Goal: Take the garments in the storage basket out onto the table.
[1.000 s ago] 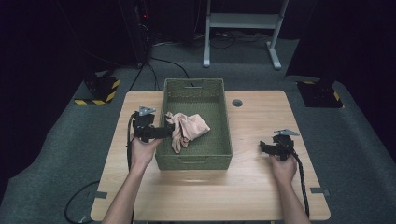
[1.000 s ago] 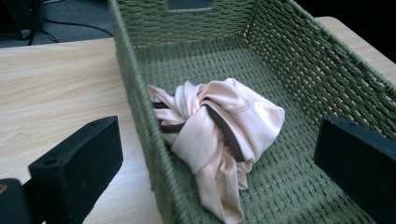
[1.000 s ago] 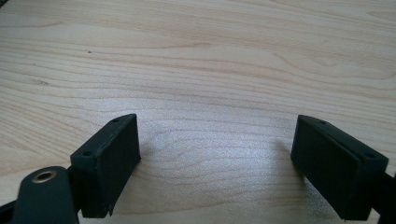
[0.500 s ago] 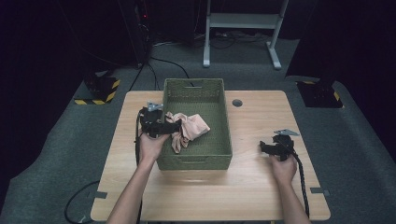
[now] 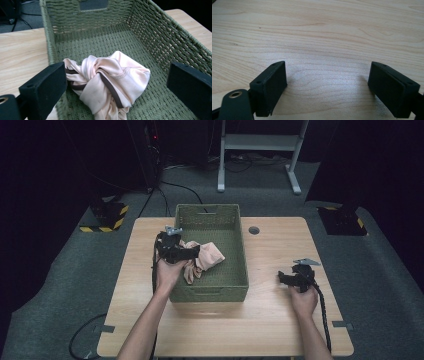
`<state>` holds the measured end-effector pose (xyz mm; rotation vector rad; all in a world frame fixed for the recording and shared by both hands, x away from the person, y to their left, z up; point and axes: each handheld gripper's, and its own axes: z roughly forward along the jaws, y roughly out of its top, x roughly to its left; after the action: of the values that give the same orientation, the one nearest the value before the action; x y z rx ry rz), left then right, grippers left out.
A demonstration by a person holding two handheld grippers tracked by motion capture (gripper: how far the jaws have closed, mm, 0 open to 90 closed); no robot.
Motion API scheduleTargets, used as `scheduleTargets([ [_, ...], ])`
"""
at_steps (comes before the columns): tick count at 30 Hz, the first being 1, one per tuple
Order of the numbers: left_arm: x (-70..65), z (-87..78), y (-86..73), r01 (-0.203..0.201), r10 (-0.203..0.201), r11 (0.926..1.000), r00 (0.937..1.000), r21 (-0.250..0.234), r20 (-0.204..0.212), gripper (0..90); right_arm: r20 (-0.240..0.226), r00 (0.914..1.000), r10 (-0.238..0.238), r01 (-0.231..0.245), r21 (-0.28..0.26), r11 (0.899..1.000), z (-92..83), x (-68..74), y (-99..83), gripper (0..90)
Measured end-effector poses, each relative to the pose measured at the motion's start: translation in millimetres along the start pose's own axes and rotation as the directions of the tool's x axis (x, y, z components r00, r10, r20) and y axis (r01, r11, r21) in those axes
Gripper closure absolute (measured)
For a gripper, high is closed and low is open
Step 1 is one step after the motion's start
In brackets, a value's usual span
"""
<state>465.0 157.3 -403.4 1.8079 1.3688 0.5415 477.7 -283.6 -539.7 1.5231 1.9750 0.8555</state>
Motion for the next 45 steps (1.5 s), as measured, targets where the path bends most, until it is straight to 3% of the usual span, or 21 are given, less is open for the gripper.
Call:
scheduleTargets([
  [9, -8.6, 20.0, 3.0, -0.016, 0.016, 0.9993, 0.9999, 0.032, -0.004, 2.6, 0.000, 1.0000, 0.000, 0.000, 0.000, 1.000, 0.0, 0.0, 0.0, 14.9],
  [23, -13.8, 51.4, 11.5, 0.003, 0.001, 0.9955, 0.9992, 0.095, -0.040, 2.8, -0.001, 1.0000, 0.001, -0.001, 0.000, 1.000, 0.0, 0.1, 0.0, 14.9],
  [28, -14.1, 64.1, 12.7, 0.017, -0.011, 0.9910, 0.9989, 0.133, -0.046, 3.1, -0.001, 1.0000, 0.001, -0.001, 0.000, 1.000, 0.0, 0.1, 0.0, 14.8],
  [35, -16.0, 82.6, 12.4, 0.019, -0.008, 0.9787, 0.9984, 0.205, -0.056, 3.4, -0.004, 1.0000, -0.001, 0.001, 0.001, 1.000, 0.0, 0.3, 0.0, 14.6],
  [45, -14.3, 97.5, 8.1, 0.037, -0.013, 0.9681, 0.9952, 0.248, -0.097, 5.6, -0.007, 1.0000, -0.006, 0.006, 0.001, 1.000, 0.1, 0.4, 0.0, 14.6],
])
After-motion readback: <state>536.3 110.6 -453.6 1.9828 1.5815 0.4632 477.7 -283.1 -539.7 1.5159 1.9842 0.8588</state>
